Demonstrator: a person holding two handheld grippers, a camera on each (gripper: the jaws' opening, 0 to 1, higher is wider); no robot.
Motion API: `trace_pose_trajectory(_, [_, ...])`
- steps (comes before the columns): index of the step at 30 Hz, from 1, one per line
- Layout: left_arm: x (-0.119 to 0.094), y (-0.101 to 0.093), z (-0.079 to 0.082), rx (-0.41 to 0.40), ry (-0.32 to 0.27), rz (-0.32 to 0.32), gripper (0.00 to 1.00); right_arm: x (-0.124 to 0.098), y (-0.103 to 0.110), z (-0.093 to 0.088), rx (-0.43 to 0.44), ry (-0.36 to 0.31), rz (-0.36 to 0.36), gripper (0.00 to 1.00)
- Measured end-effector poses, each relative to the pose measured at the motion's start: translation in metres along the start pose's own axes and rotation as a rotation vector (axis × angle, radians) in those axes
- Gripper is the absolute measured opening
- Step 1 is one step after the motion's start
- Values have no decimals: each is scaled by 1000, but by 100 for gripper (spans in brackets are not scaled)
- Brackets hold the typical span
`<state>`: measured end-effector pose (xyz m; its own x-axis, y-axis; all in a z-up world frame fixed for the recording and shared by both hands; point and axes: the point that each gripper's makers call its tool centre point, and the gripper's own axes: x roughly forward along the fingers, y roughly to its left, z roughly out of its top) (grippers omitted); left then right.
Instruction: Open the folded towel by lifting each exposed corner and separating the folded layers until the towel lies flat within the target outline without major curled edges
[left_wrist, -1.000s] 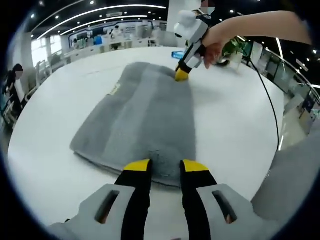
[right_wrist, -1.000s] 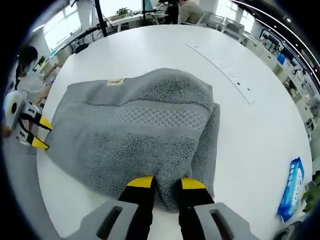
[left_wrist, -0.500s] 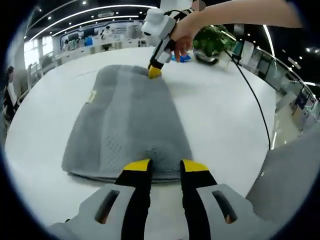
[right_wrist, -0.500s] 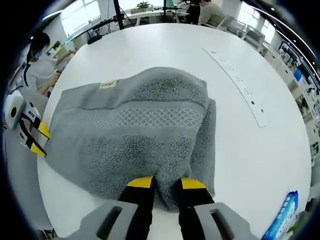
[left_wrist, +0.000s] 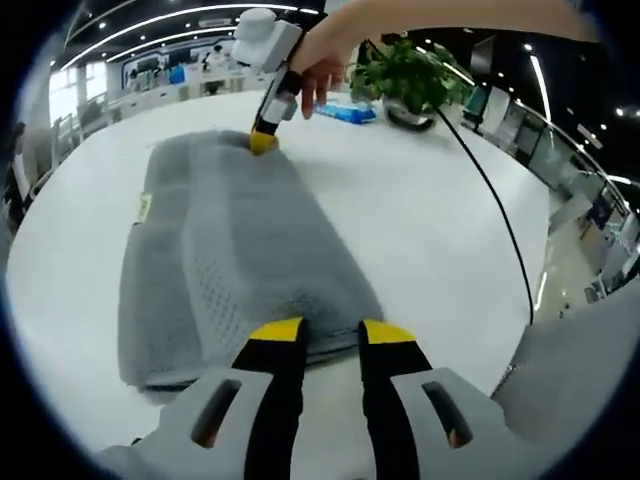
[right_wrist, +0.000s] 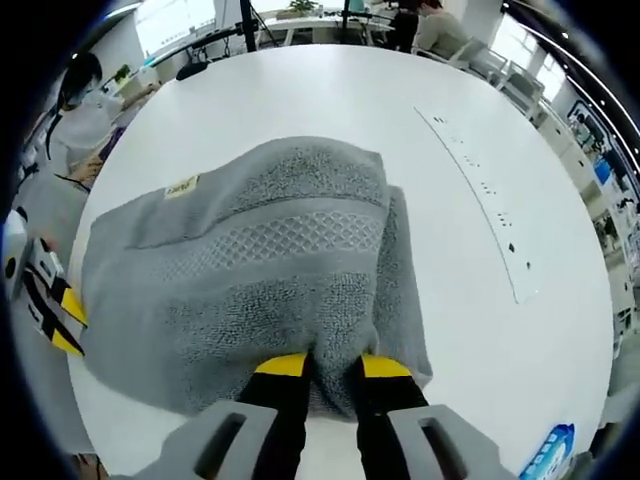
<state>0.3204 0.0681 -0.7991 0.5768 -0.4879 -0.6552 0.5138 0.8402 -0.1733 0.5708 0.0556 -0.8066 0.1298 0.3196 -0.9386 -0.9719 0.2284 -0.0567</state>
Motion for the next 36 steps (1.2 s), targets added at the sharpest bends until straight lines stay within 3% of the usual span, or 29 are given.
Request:
trace_pose_trajectory(5, [-2, 0, 1, -11, -2, -25, 20, -1, 1, 0, 23, 3, -53, 14])
trace_pose_trajectory(8, [-10, 2, 5, -51, -3, -55, 20, -3, -2, -2, 100, -24, -99, 14])
trace_pose_trajectory(10, [-16, 6, 7, -75, -11, -56, 20, -5, -3, -3, 51, -44, -125, 16])
trace_pose_trajectory(12, [-27, 8, 10, -74, -30, -50, 20, -7, -6, -2, 54, -70, -150, 17])
trace_pose_trajectory(15, [-44, 21, 9, -67, -54, -9, 20, -13, -9, -1, 98, -115, -181, 20])
trace_pose_trajectory(18, [-59, 35, 9, -160, -97, 22, 21, -15, -16, 4, 152, -166, -205, 21])
trace_pose_trajectory(23, [-74, 62, 1, -156, -108, 115, 22, -29, -16, 12, 217, -242, -210, 23])
trace_pose_trajectory(27, [-78, 80, -4, -176, -91, 194, 24, -50, -13, 24, 266, -341, -214, 23])
trace_pose_trajectory(33, [-79, 102, -12, -193, -79, 254, 26, -81, 20, 25, 310, -462, -221, 24])
trace_pose_trajectory(36, [-79, 115, -15, -249, -81, 275, 26, -89, 44, 17, 319, -483, -219, 25])
